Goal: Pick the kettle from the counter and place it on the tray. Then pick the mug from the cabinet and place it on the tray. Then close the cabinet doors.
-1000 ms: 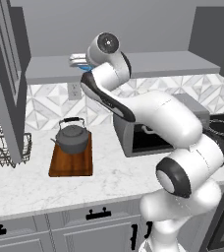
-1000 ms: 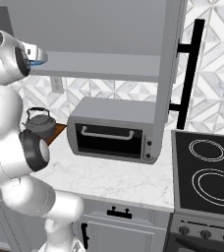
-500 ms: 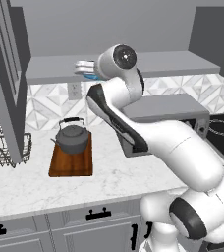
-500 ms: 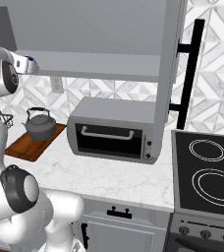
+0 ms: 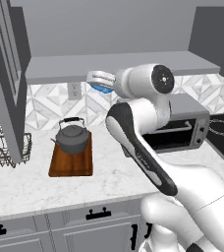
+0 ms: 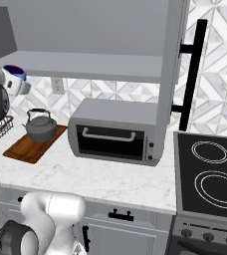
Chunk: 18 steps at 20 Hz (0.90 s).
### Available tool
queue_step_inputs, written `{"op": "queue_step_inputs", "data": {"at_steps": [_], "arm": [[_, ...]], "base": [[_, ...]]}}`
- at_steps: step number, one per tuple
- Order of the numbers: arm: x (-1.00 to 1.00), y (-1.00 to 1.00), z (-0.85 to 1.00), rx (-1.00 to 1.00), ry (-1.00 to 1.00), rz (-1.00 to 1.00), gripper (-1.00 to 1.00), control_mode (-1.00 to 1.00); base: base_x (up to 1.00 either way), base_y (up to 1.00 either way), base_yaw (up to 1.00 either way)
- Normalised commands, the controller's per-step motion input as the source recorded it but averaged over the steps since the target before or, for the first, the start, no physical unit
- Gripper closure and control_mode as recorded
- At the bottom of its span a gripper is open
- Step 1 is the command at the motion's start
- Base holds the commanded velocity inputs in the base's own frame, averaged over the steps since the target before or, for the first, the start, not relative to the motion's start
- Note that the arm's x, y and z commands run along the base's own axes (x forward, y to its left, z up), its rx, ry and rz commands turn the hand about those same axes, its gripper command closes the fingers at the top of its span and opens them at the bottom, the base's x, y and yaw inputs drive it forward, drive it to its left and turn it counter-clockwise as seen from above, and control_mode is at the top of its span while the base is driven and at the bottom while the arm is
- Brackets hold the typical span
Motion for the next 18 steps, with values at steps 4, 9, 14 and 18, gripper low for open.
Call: {"op": "queue_step_inputs", "data": {"at_steps": [4,9,14,18], "arm": [[-0.86,-0.19,-0.02,0.07,0.0,0.09,1.0,-1.0],[-0.88,-0.15,-0.1,0.01,0.0,0.1,1.0,-1.0],[-0.53,-0.04,-0.2,-0.03,0.08,0.1,1.0,-1.0],[-0.15,0.0,-0.33,-0.13,0.19,0.07,1.0,-1.0]], "base": [[0.0,0.0,0.0],[0.0,0.0,0.0],[0.0,0.0,0.0],[0.0,0.0,0.0]]}}
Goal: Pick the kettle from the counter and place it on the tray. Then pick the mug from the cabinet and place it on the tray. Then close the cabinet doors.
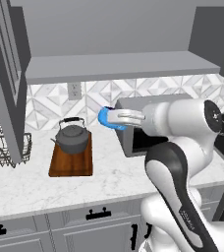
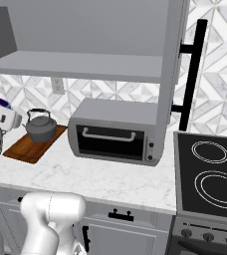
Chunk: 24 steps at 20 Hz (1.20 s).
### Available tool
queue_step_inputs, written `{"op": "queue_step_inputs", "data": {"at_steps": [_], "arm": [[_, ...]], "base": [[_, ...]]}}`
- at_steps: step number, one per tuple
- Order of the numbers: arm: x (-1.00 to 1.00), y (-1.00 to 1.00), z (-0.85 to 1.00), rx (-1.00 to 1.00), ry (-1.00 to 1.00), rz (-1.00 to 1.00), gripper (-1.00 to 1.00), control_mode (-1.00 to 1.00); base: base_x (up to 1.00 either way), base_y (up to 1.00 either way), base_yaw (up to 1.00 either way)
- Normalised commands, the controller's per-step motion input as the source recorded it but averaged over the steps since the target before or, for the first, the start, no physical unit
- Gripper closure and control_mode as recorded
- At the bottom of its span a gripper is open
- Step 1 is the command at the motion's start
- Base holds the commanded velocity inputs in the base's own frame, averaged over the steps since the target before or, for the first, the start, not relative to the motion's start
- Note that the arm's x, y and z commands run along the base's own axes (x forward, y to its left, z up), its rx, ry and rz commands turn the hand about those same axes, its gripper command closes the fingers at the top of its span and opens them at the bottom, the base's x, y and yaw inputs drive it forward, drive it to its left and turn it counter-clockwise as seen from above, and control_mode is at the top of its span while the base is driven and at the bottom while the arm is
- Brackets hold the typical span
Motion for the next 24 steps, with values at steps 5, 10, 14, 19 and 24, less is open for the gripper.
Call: {"op": "queue_step_inputs", "data": {"at_steps": [5,10,14,19,24], "arm": [[-0.04,0.0,-0.46,-0.33,0.11,0.11,1.0,-1.0],[0.0,0.05,-0.61,-0.31,-0.1,0.23,1.0,-1.0],[0.15,0.05,-0.57,-0.14,-0.12,0.25,1.0,-1.0],[0.07,0.06,-0.41,-0.03,-0.27,0.32,1.0,-1.0],[0.21,0.17,-0.34,-0.02,0.0,0.08,1.0,-1.0]], "base": [[0.0,0.0,0.0],[0.0,0.0,0.0],[0.0,0.0,0.0],[0.0,0.0,0.0],[0.0,0.0,0.0]]}}
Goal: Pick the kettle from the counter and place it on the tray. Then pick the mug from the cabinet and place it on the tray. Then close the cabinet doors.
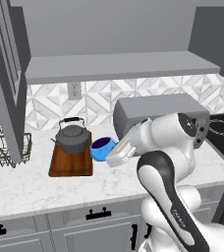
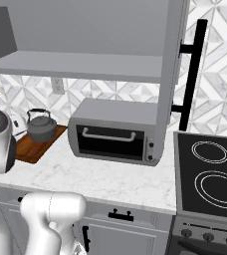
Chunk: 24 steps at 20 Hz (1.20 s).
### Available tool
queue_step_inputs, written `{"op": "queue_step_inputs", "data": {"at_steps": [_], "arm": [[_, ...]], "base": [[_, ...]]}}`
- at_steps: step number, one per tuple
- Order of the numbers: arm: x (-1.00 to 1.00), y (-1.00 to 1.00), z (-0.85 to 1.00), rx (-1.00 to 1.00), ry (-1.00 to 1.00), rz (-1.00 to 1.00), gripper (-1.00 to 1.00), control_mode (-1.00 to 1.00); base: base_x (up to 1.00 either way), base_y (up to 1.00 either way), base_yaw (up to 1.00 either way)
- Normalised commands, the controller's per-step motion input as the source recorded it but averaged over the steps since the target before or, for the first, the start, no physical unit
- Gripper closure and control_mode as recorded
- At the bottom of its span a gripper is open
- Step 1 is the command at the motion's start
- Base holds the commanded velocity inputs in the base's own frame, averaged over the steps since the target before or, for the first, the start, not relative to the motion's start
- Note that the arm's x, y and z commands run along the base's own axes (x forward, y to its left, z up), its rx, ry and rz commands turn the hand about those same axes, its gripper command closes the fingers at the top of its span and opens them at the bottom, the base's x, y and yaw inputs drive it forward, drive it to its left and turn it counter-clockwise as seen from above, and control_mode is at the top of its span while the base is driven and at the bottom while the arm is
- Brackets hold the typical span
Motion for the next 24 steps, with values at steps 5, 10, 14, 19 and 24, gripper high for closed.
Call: {"op": "queue_step_inputs", "data": {"at_steps": [5,10,14,19,24], "arm": [[0.43,0.25,-0.38,0.0,0.0,0.0,1.0,-1.0],[0.37,0.15,-0.43,0.0,-0.04,0.0,1.0,-1.0],[0.43,0.09,-0.36,0.0,0.05,0.0,1.0,-1.0],[0.32,0.14,-0.33,0.0,0.19,-0.01,1.0,-1.0],[0.18,0.15,-0.38,0.0,0.15,0.0,1.0,-1.0]], "base": [[0.0,0.0,0.0],[0.0,0.0,0.0],[0.0,0.0,0.0],[0.0,0.0,0.0],[0.0,0.0,0.0]]}}
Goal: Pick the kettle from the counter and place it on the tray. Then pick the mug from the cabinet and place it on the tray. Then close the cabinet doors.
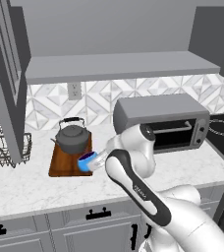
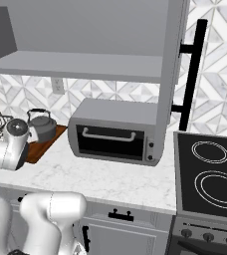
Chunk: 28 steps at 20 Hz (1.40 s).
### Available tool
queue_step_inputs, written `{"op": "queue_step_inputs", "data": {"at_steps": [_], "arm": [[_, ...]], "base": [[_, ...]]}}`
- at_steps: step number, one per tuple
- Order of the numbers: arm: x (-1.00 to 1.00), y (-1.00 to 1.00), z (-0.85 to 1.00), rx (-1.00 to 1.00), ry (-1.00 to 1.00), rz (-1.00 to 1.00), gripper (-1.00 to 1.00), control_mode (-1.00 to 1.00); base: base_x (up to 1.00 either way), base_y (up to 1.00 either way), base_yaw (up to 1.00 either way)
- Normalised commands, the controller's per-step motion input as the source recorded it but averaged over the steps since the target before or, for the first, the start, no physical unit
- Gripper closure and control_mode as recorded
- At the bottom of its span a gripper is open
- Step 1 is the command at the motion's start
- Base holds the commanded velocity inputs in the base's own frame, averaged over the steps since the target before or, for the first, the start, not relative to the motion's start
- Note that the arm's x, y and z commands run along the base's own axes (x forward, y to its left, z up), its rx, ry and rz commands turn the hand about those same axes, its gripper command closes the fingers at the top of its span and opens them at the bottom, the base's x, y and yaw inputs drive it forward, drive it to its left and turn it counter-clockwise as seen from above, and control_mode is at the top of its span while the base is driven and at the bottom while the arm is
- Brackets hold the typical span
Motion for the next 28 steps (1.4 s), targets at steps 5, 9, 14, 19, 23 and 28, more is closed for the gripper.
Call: {"op": "queue_step_inputs", "data": {"at_steps": [5,9,14,19,23,28], "arm": [[0.25,0.11,-0.31,0.0,0.0,0.0,1.0,-1.0],[0.34,0.08,-0.26,0.03,0.0,0.0,1.0,-1.0],[0.45,0.12,-0.27,0.1,0.0,0.0,1.0,-1.0],[0.45,0.24,-0.33,0.04,0.0,0.0,1.0,-1.0],[0.4,0.21,-0.31,0.0,0.0,0.0,1.0,-1.0],[0.37,0.19,-0.28,0.0,0.0,0.0,1.0,-1.0]], "base": [[0.0,0.0,0.0],[0.0,0.0,0.0],[0.0,0.0,0.0],[0.0,0.0,0.0],[0.0,0.0,0.0],[0.0,0.0,0.0]]}}
